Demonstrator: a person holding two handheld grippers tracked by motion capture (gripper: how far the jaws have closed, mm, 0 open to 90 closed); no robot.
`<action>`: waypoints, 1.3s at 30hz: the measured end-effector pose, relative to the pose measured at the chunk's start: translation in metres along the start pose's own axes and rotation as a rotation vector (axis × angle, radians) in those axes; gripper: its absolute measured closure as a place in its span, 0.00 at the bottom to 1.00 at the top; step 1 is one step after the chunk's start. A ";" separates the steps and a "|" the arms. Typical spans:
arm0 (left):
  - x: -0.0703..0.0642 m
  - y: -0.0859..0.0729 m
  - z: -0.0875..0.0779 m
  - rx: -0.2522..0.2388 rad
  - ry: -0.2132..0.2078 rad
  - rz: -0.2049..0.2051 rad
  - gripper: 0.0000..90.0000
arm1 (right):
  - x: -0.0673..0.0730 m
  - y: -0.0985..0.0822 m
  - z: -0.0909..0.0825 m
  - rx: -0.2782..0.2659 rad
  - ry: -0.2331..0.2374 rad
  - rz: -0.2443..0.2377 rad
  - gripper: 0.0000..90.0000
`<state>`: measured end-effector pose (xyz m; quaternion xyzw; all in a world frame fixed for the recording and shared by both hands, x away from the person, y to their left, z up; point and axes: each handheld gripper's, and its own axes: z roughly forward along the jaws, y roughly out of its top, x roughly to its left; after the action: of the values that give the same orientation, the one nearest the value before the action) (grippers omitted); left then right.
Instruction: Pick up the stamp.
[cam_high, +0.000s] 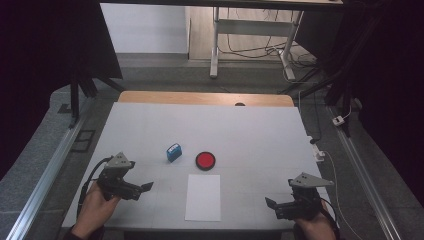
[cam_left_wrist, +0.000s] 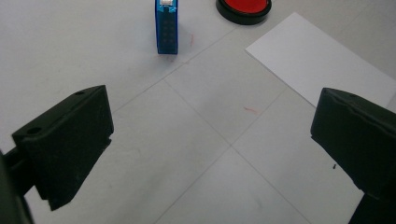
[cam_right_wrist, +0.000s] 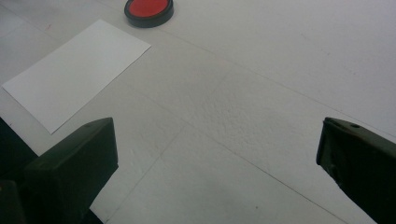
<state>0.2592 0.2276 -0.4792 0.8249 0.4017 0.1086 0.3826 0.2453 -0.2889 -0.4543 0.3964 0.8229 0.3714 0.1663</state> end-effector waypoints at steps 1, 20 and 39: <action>0.001 0.001 0.001 -0.002 -0.002 0.001 0.00 | 0.000 0.000 0.000 0.000 0.000 0.000 0.00; 0.007 0.026 0.026 0.002 0.007 0.033 0.00 | 0.000 0.000 0.000 -0.001 0.002 0.003 0.00; 0.015 0.054 0.055 0.010 -0.036 0.048 0.00 | 0.000 0.000 0.000 0.004 0.004 0.006 0.00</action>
<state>0.3273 0.1878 -0.4799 0.8380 0.3752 0.1011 0.3831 0.2460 -0.2890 -0.4545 0.3984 0.8229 0.3709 0.1629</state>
